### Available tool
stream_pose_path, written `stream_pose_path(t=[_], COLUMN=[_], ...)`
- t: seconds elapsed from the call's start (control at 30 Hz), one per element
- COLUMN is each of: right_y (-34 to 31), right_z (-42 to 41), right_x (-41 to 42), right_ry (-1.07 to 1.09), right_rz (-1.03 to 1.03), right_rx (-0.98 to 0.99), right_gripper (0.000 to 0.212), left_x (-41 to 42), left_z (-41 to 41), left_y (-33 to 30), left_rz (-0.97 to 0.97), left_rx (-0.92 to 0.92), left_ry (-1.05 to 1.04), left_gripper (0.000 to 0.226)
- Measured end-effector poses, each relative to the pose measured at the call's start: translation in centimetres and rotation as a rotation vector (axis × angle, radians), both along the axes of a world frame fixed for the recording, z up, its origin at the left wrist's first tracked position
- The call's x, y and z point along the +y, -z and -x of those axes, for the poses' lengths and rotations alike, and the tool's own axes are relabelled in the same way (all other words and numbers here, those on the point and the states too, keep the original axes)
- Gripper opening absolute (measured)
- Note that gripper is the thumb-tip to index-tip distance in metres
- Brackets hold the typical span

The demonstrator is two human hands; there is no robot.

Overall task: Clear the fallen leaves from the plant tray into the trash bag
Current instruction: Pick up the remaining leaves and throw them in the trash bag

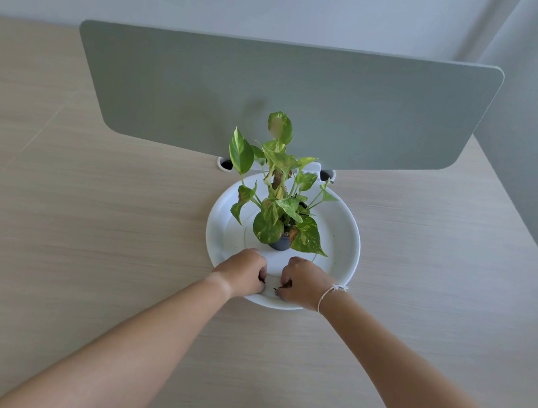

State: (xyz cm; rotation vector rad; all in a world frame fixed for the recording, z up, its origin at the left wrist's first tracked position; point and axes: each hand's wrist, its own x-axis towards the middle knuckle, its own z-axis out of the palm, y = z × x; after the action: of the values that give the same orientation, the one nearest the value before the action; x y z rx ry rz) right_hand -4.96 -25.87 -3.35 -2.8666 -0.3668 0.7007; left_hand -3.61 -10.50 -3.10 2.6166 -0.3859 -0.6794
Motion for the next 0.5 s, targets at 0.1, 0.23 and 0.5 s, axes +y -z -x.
stream_pose_path(t=[0.1,0.23,0.5], right_y=[0.06,0.25,-0.24], right_z=[-0.04,0.00,-0.16], right_x=[0.47,0.76,0.45], right_ry=[0.026,0.036,0.035], right_rz=[0.040,0.089,0.120], right_rx=[0.009,0.008,0.013], right_gripper=[0.028,0.027,0.025], left_x=[-0.07,-0.22,-0.20], left_z=[0.02,0.09,-0.02], left_y=[-0.12,-0.21,-0.21], left_rz=[-0.020,-0.032,-0.018], left_rx=[-0.004,-0.012,0.015], left_ry=[0.002,-0.015,-0.070], left_gripper=[0.017,0.023,0.024])
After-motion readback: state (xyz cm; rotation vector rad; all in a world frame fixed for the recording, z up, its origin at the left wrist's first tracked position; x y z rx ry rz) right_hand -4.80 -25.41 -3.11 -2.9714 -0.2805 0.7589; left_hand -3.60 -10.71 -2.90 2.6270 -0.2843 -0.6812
